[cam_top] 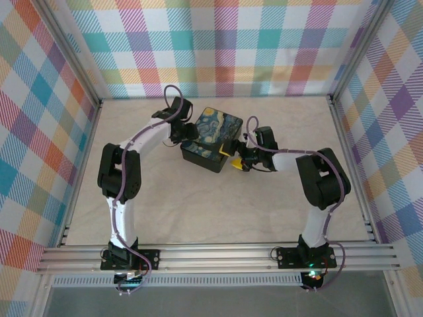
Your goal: Unlock a padlock with a key
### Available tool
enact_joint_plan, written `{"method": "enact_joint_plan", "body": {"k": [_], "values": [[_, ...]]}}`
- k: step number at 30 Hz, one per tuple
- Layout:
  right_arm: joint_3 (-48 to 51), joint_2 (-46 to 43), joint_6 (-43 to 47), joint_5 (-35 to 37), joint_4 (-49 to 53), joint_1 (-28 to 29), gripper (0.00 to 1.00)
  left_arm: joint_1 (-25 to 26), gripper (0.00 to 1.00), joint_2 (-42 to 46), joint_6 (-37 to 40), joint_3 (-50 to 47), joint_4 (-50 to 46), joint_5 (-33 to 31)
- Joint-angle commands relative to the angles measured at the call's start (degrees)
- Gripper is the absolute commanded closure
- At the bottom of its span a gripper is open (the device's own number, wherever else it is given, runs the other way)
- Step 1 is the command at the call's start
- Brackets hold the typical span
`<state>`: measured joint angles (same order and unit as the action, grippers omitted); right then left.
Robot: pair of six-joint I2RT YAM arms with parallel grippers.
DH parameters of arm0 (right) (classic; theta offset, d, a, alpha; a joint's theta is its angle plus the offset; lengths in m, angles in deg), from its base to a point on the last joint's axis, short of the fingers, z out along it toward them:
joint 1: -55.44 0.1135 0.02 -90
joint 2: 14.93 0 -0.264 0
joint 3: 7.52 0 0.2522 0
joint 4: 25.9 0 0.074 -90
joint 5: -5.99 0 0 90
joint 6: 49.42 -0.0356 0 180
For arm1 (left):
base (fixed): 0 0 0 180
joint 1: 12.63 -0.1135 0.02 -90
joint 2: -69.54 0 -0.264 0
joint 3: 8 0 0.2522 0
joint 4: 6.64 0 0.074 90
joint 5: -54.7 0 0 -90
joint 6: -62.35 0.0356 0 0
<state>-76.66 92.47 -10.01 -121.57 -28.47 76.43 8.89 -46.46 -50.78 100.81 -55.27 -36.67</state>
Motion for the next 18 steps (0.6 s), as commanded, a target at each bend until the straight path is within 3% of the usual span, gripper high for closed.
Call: {"method": "enact_joint_plan", "body": {"k": [1, 9, 13, 18], "values": [[-2.0, 0.4, 0.4, -0.4, 3.1, -0.3, 0.02, 0.0, 0.46, -0.8, -0.1, -1.4, -0.2, -1.8], [-6.1, -7.0, 11.5, 4.5, 19.3, -1.1, 0.00, 0.0, 0.45, 4.6, 3.6, 2.0, -3.1, -1.7], [-9.1, -12.6, 18.6, 11.7, 28.8, -2.5, 0.00, 0.2, 0.40, 9.4, 3.9, 2.2, -6.2, -2.8], [-11.5, -15.2, 23.3, 15.3, 34.4, -6.2, 0.00, 3.5, 0.36, 13.1, -4.4, -1.6, -9.9, -2.6]]}}
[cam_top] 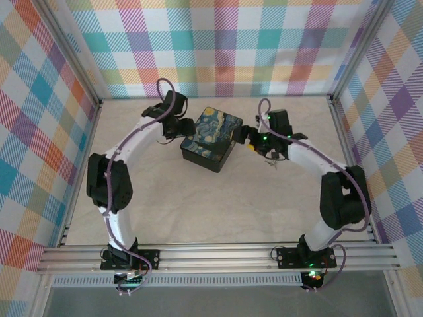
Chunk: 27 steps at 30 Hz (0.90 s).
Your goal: Unlock a padlock with a key
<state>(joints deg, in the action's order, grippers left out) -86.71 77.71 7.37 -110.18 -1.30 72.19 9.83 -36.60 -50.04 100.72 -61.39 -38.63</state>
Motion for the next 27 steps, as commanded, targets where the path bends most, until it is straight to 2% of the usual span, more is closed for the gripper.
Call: {"method": "enact_joint_plan", "body": {"k": [1, 6, 9, 13, 18, 23, 27], "values": [[-2.2, -0.4, 6.7, 4.2, 8.1, -2.8, 0.00, 4.1, 0.36, 4.0, -8.6, -3.5, -2.6, -0.9], [-4.0, -0.6, 9.3, 4.5, 10.6, -4.3, 0.00, 11.0, 0.35, 5.3, -24.8, -11.6, 7.3, -6.2], [-3.9, -1.1, 9.7, 4.3, 11.4, -4.4, 0.00, 13.8, 0.34, 2.5, -29.3, -11.3, 11.5, -10.7], [-2.6, -2.6, 10.0, 4.2, 11.9, -4.4, 0.00, 14.7, 0.33, -3.7, -33.7, -7.7, 9.5, -13.9], [-0.1, -4.9, 11.3, 4.7, 13.3, -4.9, 0.00, 15.1, 0.34, -7.5, -36.7, -7.8, 4.6, -17.3], [-0.7, -4.6, 13.7, 4.8, 15.3, -5.3, 0.00, 14.8, 0.35, -6.1, -36.7, -12.9, 1.8, -21.0], [-2.9, -3.2, 15.2, 5.7, 15.9, -5.3, 0.00, 11.6, 0.35, -3.6, -34.5, -18.0, 1.6, -22.4]]}}
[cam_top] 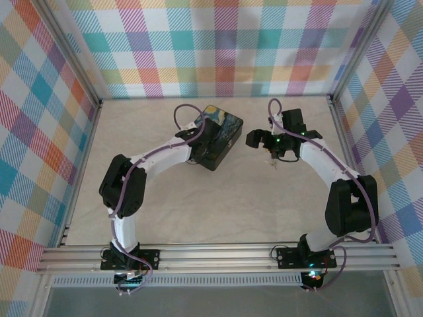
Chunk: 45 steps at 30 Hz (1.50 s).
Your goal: Unlock a padlock with a key
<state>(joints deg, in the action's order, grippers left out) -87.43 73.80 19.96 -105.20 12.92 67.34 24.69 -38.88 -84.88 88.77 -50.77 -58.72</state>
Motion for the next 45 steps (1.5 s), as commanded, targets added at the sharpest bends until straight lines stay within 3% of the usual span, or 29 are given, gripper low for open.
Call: {"method": "enact_joint_plan", "body": {"k": [1, 7, 11, 14, 18, 19, 20, 21, 22, 25, 29, 31, 33, 39, 43, 45], "values": [[-2.9, 1.3, 2.9, 0.7, 1.6, -0.5, 0.00, -4.6, 0.35, -0.7, 1.6, -7.3, -8.3, -2.0], [-8.4, 6.0, 3.2, 0.7, 1.1, -0.4, 0.00, -11.6, 0.35, 1.7, 10.6, -9.5, -7.8, -1.9], [-9.9, 8.3, 1.7, -1.2, -0.5, -0.4, 0.00, -17.0, 0.35, 2.6, 18.9, -9.1, -3.3, 3.9], [-10.4, 9.3, 1.6, 0.0, 0.1, -0.5, 0.00, -18.7, 0.34, 3.2, 25.9, -6.4, -0.2, 9.9], [-7.9, 7.1, 1.8, 4.8, 0.4, -2.8, 0.00, -19.5, 0.31, 6.1, 31.5, -2.9, -0.1, 9.6], [-6.0, 5.9, 1.5, 4.6, -0.9, -4.4, 0.00, -20.3, 0.29, 7.1, 32.2, -2.8, 0.6, 9.8], [-4.3, 4.5, 1.3, 4.4, -2.0, -5.9, 0.00, -21.5, 0.06, 8.1, 32.9, -3.1, 1.5, 10.6], [-2.8, 3.1, 1.5, 5.3, -2.8, -7.1, 0.00, -22.8, 0.00, 8.9, 33.3, -3.4, 2.1, 11.1], [-0.8, 1.5, 2.2, 7.6, -4.0, -8.1, 0.00, -24.5, 0.00, 9.9, 33.8, -4.0, 2.8, 11.5], [6.3, -4.0, 6.0, 16.2, -10.1, -9.6, 0.00, -28.2, 0.00, 14.6, 38.1, -10.1, 10.0, 6.2], [19.9, -12.5, 13.3, 24.5, -26.0, -11.3, 0.00, -28.9, 0.00, 23.4, 56.8, -28.7, 32.8, -2.7], [26.5, -15.1, 16.8, 27.8, -34.7, -12.0, 0.00, -29.4, 0.00, 24.6, 59.7, -33.7, 34.8, -8.2], [30.9, -15.4, 17.8, 28.4, -40.3, -13.2, 0.00, -30.4, 0.00, 24.9, 59.2, -37.9, 36.0, -8.7], [38.4, -10.0, 15.9, 22.9, -56.6, -14.0, 0.00, -32.3, 0.00, 24.5, 57.2, -51.1, 54.4, 1.2], [43.4, -4.2, 17.9, 17.5, -71.6, -14.0, 0.00, -35.8, 0.00, 25.1, 59.5, -52.6, 57.9, 20.1], [45.8, 0.3, 18.3, 16.0, -81.2, -13.9, 0.00, -36.1, 0.00, 25.9, 58.5, -54.4, 61.0, 21.3]]}}
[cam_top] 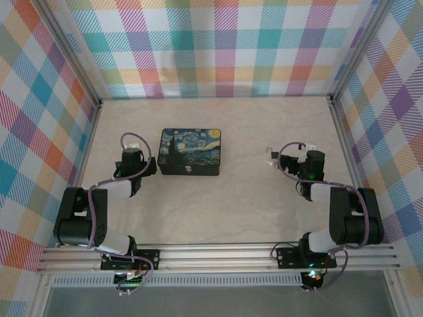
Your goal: Unlock a padlock with a key
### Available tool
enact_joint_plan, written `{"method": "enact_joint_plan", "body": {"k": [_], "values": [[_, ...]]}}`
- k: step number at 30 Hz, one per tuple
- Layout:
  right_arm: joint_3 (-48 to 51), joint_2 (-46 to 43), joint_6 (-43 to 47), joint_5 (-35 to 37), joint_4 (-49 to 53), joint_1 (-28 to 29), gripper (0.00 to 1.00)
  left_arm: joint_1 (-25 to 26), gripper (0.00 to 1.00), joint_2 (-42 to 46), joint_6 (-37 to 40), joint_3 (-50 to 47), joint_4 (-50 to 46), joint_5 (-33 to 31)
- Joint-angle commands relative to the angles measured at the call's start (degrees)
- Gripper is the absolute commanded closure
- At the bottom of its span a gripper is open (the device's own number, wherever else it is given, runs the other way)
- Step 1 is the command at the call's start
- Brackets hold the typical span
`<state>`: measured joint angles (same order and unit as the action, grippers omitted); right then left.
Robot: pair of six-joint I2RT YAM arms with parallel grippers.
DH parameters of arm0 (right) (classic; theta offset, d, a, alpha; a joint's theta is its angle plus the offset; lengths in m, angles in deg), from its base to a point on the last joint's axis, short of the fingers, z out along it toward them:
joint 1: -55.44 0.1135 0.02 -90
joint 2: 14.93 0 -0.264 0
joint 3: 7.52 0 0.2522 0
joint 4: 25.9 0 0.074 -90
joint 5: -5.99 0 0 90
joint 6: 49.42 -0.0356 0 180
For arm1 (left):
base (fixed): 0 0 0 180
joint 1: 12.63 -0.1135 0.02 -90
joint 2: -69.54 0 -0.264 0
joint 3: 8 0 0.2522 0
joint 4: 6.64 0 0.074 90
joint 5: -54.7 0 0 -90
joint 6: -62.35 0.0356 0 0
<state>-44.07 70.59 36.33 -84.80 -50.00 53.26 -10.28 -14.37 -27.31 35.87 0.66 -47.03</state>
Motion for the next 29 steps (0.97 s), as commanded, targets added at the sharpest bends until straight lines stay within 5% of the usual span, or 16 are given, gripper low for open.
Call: {"method": "enact_joint_plan", "body": {"k": [1, 6, 29], "values": [[1.8, 2.0, 2.2, -4.7, -13.6, 0.2, 0.00, -1.2, 0.00, 1.6, -0.5, -3.0, 12.8, 9.2], [0.4, 2.6, 2.2, -4.8, -12.5, 0.2, 0.00, -0.2, 0.00, -6.5, 1.1, -6.2, 27.3, 11.6], [0.0, 2.4, 2.4, -4.7, -11.2, 0.4, 0.00, 1.1, 0.00, -5.8, 1.9, -5.5, 24.2, 9.4]]}}
